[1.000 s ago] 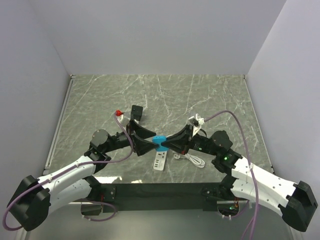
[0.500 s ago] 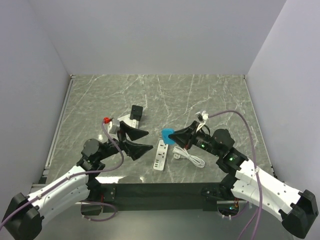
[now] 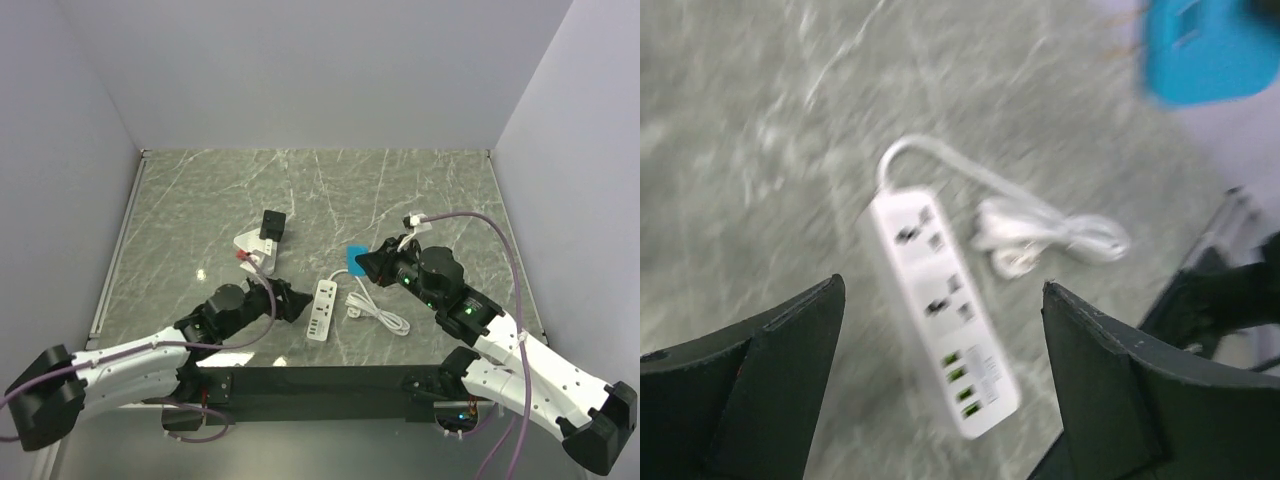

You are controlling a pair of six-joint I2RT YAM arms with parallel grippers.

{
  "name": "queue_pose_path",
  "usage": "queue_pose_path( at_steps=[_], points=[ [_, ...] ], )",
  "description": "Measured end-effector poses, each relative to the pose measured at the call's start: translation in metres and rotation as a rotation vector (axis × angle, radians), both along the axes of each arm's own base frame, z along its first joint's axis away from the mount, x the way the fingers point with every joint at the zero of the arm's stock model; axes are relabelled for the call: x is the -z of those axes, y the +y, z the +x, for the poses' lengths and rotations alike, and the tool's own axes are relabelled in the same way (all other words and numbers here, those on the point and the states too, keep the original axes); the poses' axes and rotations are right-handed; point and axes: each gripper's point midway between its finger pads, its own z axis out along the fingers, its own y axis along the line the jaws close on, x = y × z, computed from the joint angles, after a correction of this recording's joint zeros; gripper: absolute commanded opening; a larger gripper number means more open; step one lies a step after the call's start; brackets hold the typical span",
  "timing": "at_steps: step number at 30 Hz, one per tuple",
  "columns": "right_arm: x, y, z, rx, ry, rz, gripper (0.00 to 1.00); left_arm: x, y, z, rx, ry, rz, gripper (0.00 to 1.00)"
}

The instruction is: Insert the plug

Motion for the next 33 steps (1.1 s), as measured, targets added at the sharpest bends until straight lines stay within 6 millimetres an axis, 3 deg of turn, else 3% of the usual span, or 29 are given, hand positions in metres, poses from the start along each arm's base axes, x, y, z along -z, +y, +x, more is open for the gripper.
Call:
queue_pose_path(
  at_steps=[5,13,17,22,26,33],
  points=[
    [0.006,-0.007,0.003,0.044,0.022,-0.015,0.0,0.043,-0.002,-0.005,-0.055,0.092,0.169,0.85],
    [0.013,-0.011,0.005,0.069,0.031,-0.027,0.0,0.041,-0.036,-0.012,-0.057,0.12,0.254,0.87],
    [0.019,-0.012,0.003,0.069,0.039,-0.035,0.0,0.054,-0.057,-0.014,-0.062,0.15,0.328,0.87],
    [0.02,-0.015,0.0,0.069,0.031,-0.028,0.0,0.083,-0.05,-0.017,-0.132,0.178,0.448,0.88],
    [0.018,-0.016,-0.001,0.069,0.025,-0.022,0.0,0.086,-0.045,-0.017,-0.164,0.168,0.481,0.89],
    [0.018,-0.016,-0.001,0.069,0.023,-0.02,0.0,0.095,-0.055,-0.015,-0.157,0.174,0.509,0.88]
  ],
)
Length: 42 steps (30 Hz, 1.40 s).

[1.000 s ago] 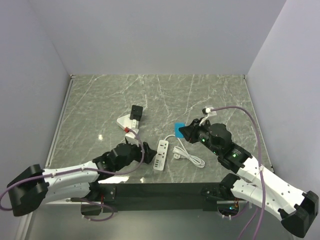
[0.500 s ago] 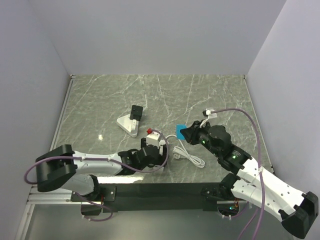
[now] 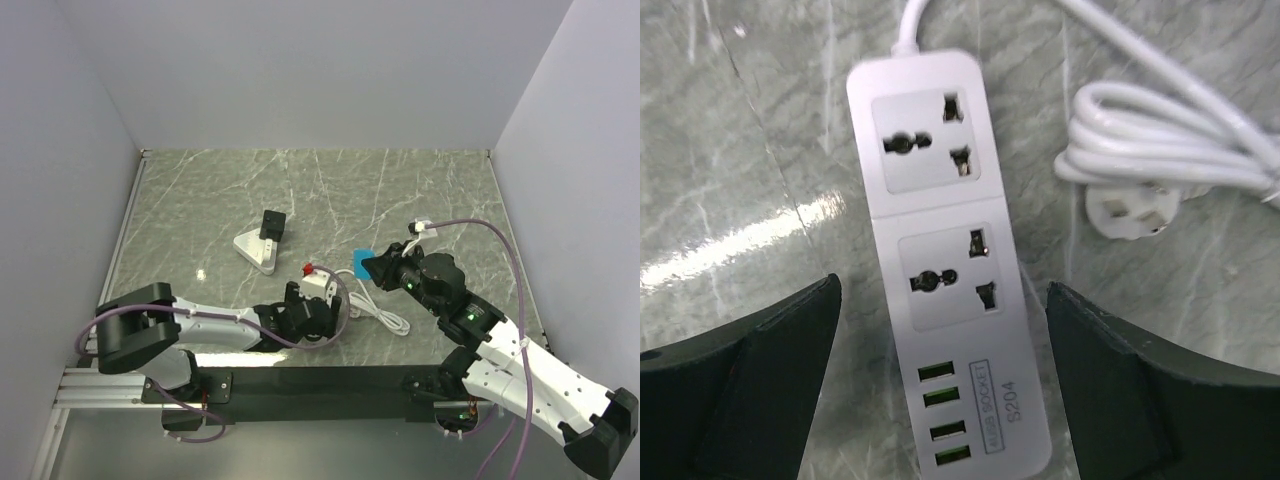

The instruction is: Insert the plug

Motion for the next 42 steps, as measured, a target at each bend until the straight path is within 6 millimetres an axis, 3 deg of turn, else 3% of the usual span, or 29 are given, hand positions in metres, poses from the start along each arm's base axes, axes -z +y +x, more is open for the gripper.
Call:
queue_pose_path(
  at_steps=[5,8,9,10,12,18,24,28,31,32,35,36,37,42],
  points=[
    [0.0,0.0,0.0,-0.001,0.001,0.0,0.0,0.019,0.001,-0.002,0.009,0.022,0.061,0.77],
    [0.001,0.0,0.0,0.0,0.003,-0.002,0.0,0.019,-0.008,0.002,0.01,0.023,0.074,0.57],
    [0.001,0.0,0.0,0.0,0.004,-0.003,0.0,0.02,-0.01,0.003,0.008,0.023,0.08,0.49],
    [0.002,0.0,0.0,0.0,0.004,-0.004,0.0,0.02,-0.013,0.005,0.0,0.019,0.085,0.18],
    [0.002,0.001,0.001,0.0,0.005,-0.004,0.0,0.019,-0.021,0.011,-0.011,0.017,0.08,0.01],
    [0.003,-0.001,0.002,0.009,0.006,-0.009,0.0,0.019,-0.029,0.033,-0.038,0.022,0.068,0.01],
    [0.004,-0.004,0.005,0.032,0.004,-0.017,0.0,0.017,-0.037,0.073,-0.094,0.032,0.028,0.01],
    [0.008,-0.007,0.007,0.056,0.011,-0.033,0.0,0.015,-0.028,0.11,-0.167,0.032,-0.02,0.01],
    [0.016,-0.012,0.009,0.078,0.031,-0.06,0.0,0.014,-0.018,0.125,-0.206,0.031,-0.035,0.02],
    [0.018,-0.012,0.009,0.082,0.037,-0.068,0.0,0.014,-0.016,0.128,-0.213,0.031,-0.039,0.05],
    [0.027,-0.013,0.01,0.09,0.06,-0.094,0.0,0.014,-0.017,0.13,-0.21,0.035,-0.05,0.28],
    [0.031,-0.013,0.011,0.091,0.068,-0.103,0.0,0.014,-0.018,0.13,-0.206,0.036,-0.054,0.48],
    [0.034,-0.013,0.012,0.092,0.077,-0.111,0.0,0.014,-0.02,0.13,-0.202,0.036,-0.062,0.56],
    [0.051,-0.01,0.015,0.092,0.129,-0.161,0.0,0.012,-0.024,0.127,-0.181,0.035,-0.101,0.83]
  ],
)
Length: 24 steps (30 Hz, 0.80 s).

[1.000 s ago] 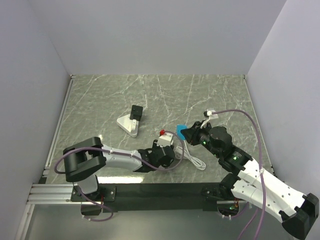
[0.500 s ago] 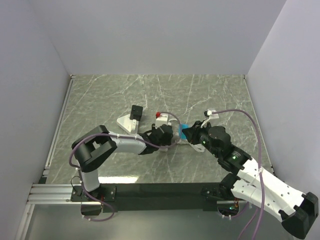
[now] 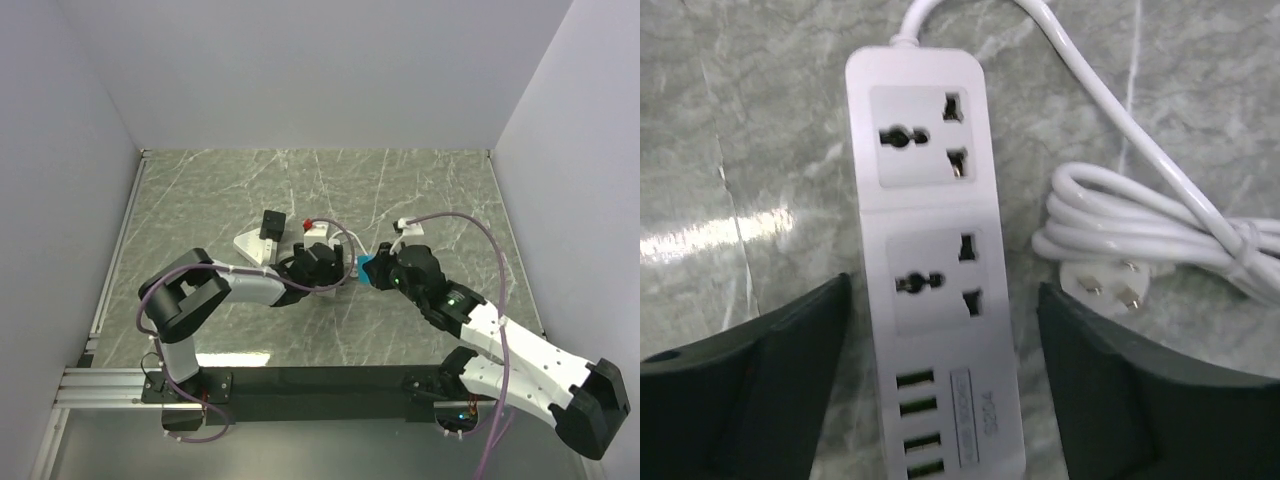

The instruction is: Insert the plug

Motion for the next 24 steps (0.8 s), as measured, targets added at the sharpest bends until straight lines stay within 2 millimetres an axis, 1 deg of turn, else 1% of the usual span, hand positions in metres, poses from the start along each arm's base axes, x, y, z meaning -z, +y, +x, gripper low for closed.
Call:
queue_pose_path(
  at_steps=[3,4,6,9,12,17,20,23,24],
  points=[
    [0.0,0.003,0.005,0.003,0.02,-0.018,0.0,-0.003,0.002,-0.01,0.028,0.002,-0.026,0.93],
    [-0.002,0.005,0.007,0.004,0.021,-0.02,0.0,-0.004,0.004,-0.014,0.037,0.005,-0.032,0.93],
    [-0.007,0.009,0.011,0.009,0.022,-0.019,0.0,-0.005,0.007,-0.02,0.051,0.012,-0.041,0.9],
    [-0.014,0.014,0.018,0.016,0.028,-0.017,0.0,-0.006,0.016,-0.029,0.061,0.015,-0.047,0.89],
    [-0.016,0.023,0.024,0.017,0.041,-0.018,0.0,-0.009,0.03,-0.036,0.057,0.012,-0.054,0.82],
    [-0.007,0.044,0.03,0.015,0.084,-0.063,0.0,-0.024,0.048,-0.032,0.043,-0.024,-0.093,0.79],
    [0.001,0.053,0.032,0.017,0.112,-0.086,0.0,-0.025,0.053,-0.029,0.041,-0.032,-0.106,0.77],
    [0.01,0.056,0.037,0.039,0.141,-0.109,0.0,-0.023,0.055,-0.032,0.061,-0.029,-0.122,0.75],
    [0.011,0.057,0.039,0.046,0.151,-0.115,0.0,-0.023,0.055,-0.032,0.065,-0.028,-0.125,0.72]
  ],
)
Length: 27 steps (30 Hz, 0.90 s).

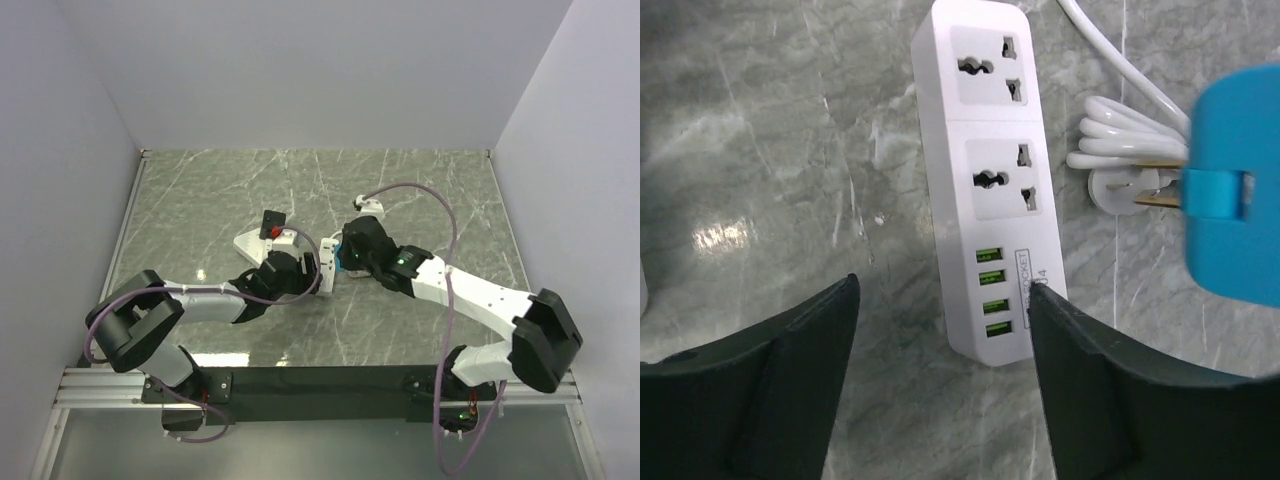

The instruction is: Insert the plug

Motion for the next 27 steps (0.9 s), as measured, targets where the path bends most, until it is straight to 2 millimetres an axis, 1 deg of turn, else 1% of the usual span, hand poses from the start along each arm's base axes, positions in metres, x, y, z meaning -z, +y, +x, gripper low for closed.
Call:
queue_pose_path(
  at_steps=[6,8,9,13,14,15,18,23,24,27],
  points=[
    [0.017,0.011,0.01,0.033,0.052,-0.041,0.0,-0.001,-0.006,0.005,0.037,0.001,-0.048,0.68],
    [0.023,0.012,0.011,0.042,0.069,-0.054,0.0,0.003,-0.006,0.003,0.049,0.012,-0.052,0.67],
    [0.026,0.012,0.011,0.046,0.076,-0.06,0.0,0.005,-0.007,0.002,0.054,0.017,-0.052,0.65],
    [0.037,0.009,0.009,0.06,0.107,-0.088,0.0,0.007,-0.011,0.0,0.077,0.024,-0.064,0.63],
    [0.038,0.009,0.009,0.061,0.111,-0.091,0.0,0.007,-0.012,0.0,0.082,0.024,-0.068,0.63],
    [0.039,0.009,0.009,0.064,0.114,-0.092,0.0,0.008,-0.013,0.0,0.087,0.026,-0.07,0.59],
    [0.041,0.011,0.011,0.069,0.12,-0.093,0.0,0.014,-0.015,-0.002,0.096,0.042,-0.067,0.56],
    [0.048,0.012,0.012,0.078,0.136,-0.102,0.0,0.013,-0.018,-0.001,0.105,0.035,-0.081,0.51],
    [0.047,0.014,0.013,0.078,0.135,-0.101,0.0,0.013,-0.019,-0.001,0.107,0.035,-0.084,0.48],
    [0.045,0.016,0.016,0.083,0.13,-0.098,0.0,0.012,-0.021,-0.001,0.114,0.034,-0.092,0.46]
  ],
)
